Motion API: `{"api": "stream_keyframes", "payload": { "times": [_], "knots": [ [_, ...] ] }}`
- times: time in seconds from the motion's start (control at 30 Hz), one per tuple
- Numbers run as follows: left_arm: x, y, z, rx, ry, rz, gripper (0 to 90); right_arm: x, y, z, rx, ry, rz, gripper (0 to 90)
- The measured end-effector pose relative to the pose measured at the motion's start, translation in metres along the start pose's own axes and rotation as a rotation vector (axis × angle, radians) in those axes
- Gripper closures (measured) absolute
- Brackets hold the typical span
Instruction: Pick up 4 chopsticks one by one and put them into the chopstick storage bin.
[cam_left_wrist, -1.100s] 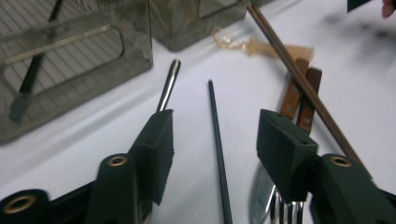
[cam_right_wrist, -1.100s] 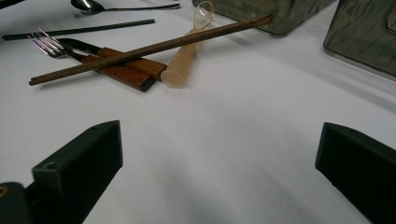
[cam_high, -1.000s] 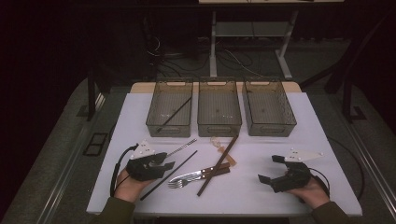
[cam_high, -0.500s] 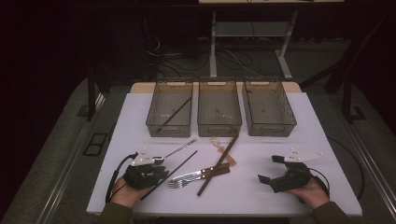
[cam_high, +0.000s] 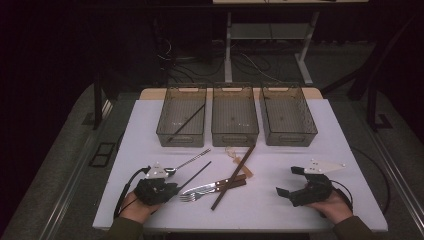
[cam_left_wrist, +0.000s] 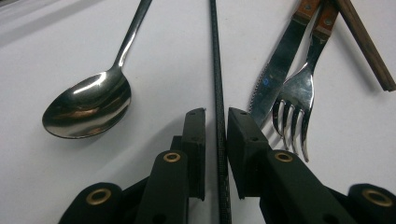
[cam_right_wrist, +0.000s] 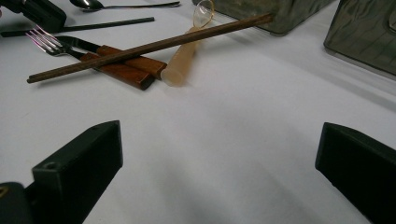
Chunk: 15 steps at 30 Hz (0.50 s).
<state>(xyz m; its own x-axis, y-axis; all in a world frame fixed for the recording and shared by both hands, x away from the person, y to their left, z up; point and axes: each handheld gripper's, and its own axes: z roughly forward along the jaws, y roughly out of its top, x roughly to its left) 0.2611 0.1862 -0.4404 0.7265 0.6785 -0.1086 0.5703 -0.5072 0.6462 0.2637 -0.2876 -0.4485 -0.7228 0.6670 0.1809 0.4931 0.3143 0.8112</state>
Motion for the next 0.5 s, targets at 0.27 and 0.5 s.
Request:
{"api": "stream_keyframes", "payload": {
  "times": [0.27, 0.5],
  "knots": [
    [-0.0032, 0.0010, 0.0007, 0.016, 0.028, 0.033, 80.6, 0.0004, 0.0000, 0.0003, 0.002, -0.001, -0.001, 0.7],
    [-0.0038, 0.0014, 0.0011, 0.019, 0.024, 0.034, 84.6, 0.0005, -0.0001, 0.0004, 0.004, -0.001, -0.001, 0.7]
  ]
}}
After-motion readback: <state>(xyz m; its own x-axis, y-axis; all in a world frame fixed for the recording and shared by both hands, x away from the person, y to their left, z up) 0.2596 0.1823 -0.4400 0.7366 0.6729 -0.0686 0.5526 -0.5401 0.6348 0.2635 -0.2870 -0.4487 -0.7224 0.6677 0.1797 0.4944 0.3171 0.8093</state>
